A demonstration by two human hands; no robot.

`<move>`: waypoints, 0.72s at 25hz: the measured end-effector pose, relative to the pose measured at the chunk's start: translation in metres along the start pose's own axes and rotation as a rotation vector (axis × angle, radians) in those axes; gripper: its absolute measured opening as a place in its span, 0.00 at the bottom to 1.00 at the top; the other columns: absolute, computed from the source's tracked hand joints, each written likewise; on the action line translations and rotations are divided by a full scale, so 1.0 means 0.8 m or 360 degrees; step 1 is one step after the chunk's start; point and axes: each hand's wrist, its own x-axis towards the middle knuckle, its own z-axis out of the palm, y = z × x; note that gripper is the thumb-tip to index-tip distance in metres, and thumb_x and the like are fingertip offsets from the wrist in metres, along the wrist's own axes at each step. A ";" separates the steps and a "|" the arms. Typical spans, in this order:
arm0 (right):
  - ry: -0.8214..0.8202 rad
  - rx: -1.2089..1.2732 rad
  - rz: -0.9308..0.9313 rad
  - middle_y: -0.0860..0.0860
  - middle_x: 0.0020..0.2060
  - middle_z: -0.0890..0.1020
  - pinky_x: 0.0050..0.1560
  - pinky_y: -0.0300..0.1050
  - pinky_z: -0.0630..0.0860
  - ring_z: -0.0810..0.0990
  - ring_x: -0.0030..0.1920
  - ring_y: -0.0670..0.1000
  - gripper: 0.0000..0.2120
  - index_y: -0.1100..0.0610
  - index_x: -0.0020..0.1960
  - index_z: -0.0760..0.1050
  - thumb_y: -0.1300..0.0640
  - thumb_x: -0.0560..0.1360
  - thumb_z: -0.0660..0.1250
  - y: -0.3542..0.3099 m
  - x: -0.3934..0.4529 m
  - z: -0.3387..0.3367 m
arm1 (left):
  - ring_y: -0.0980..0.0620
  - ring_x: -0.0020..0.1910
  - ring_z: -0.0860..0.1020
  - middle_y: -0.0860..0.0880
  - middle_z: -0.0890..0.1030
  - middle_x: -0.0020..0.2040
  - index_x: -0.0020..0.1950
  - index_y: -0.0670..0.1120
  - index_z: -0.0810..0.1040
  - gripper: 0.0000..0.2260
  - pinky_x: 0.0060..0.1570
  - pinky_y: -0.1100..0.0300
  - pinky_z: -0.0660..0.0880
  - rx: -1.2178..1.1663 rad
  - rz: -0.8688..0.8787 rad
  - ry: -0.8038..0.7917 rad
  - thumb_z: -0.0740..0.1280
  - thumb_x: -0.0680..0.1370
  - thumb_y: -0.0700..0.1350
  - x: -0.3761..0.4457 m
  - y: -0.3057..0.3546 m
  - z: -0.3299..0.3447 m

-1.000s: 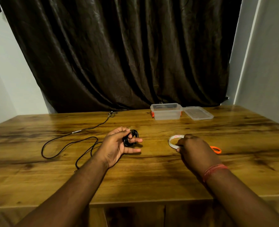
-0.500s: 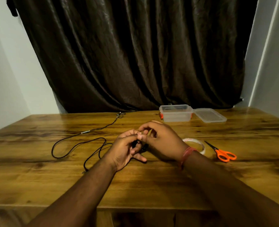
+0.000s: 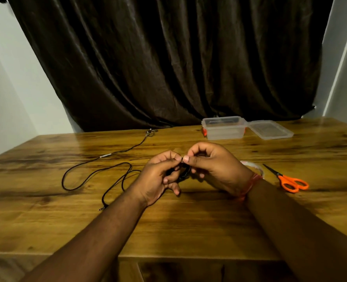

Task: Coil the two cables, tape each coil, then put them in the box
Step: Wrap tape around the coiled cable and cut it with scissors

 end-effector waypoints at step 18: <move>0.0132 -0.0072 0.0105 0.56 0.33 0.78 0.33 0.48 0.76 0.76 0.31 0.51 0.09 0.60 0.44 0.79 0.55 0.70 0.73 0.003 -0.004 -0.003 | 0.58 0.20 0.61 0.52 0.64 0.23 0.47 0.43 0.73 0.06 0.21 0.61 0.73 0.0273 0.0112 0.0252 0.59 0.82 0.36 -0.005 0.002 0.009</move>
